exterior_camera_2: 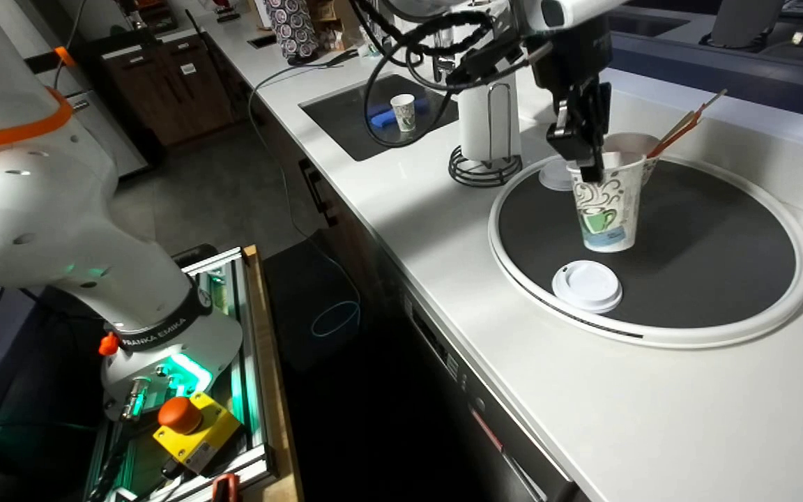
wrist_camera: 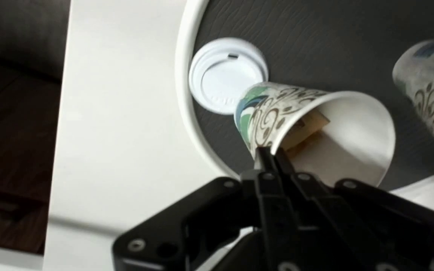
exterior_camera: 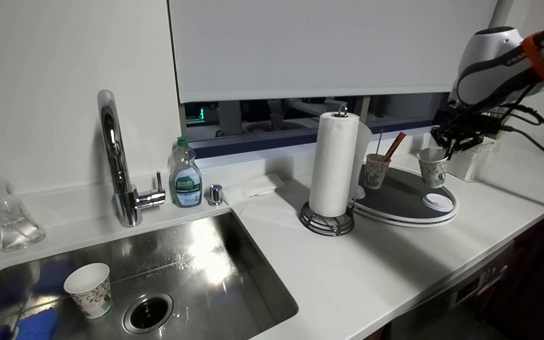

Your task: Pour the sachets out of the coffee cup at the front.

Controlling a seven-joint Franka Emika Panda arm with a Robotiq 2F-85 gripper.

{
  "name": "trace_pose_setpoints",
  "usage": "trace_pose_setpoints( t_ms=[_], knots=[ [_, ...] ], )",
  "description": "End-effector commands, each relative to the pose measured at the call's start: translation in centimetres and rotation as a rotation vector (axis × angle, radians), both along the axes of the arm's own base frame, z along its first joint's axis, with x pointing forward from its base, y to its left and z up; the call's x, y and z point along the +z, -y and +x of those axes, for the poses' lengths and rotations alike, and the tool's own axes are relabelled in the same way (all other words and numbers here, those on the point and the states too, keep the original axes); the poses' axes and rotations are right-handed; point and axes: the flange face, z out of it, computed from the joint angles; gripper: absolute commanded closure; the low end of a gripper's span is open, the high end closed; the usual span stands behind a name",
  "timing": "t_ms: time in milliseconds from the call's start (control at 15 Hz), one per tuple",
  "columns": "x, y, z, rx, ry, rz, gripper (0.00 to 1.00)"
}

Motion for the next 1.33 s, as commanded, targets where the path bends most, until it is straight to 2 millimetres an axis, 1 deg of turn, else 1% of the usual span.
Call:
trace_pose_setpoints(
  t_ms=[0, 67, 133, 200, 267, 333, 400, 467, 600, 733, 800, 933, 1000, 1067, 1133, 1267],
  knots=[
    [5.5, -0.2, -1.2, -0.033, 0.068, -0.186, 0.99],
    [7.1, -0.7, -0.8, -0.028, 0.094, -0.253, 0.99],
    [8.3, -1.4, -0.5, -0.025, 0.118, -0.315, 0.99],
    [9.2, -2.3, 0.3, -0.014, 0.137, -0.378, 0.99],
    [10.0, -2.9, 1.2, -0.003, 0.151, -0.437, 0.99],
    [10.3, -3.8, 2.0, 0.008, 0.159, -0.495, 0.99],
    [10.5, -4.4, 3.2, 0.022, 0.158, -0.552, 0.99],
    [10.4, -5.0, 4.1, 0.034, 0.152, -0.61, 0.99],
    [9.7, -5.9, 5.7, 0.057, 0.132, -0.723, 0.99],
    [7.9, -6.3, 7.0, 0.068, 0.095, -0.833, 0.99],
    [9.5, -6.4, 5.2, 0.082, 0.11, -0.744, 0.96],
    [7.9, -6.5, 6.3, 0.085, 0.091, -0.793, 0.96],
    [7.5, -6.4, 6.7, 0.087, 0.085, -0.8, 0.96],
    [7.4, -6.4, 6.8, 0.087, 0.084, -0.804, 0.96],
    [7.6, -6.4, 6.9, 0.085, 0.087, -0.806, 0.99],
    [7.6, -7.8, 8.2, 0.13, 0.085, -0.833, 0.99]
  ],
)
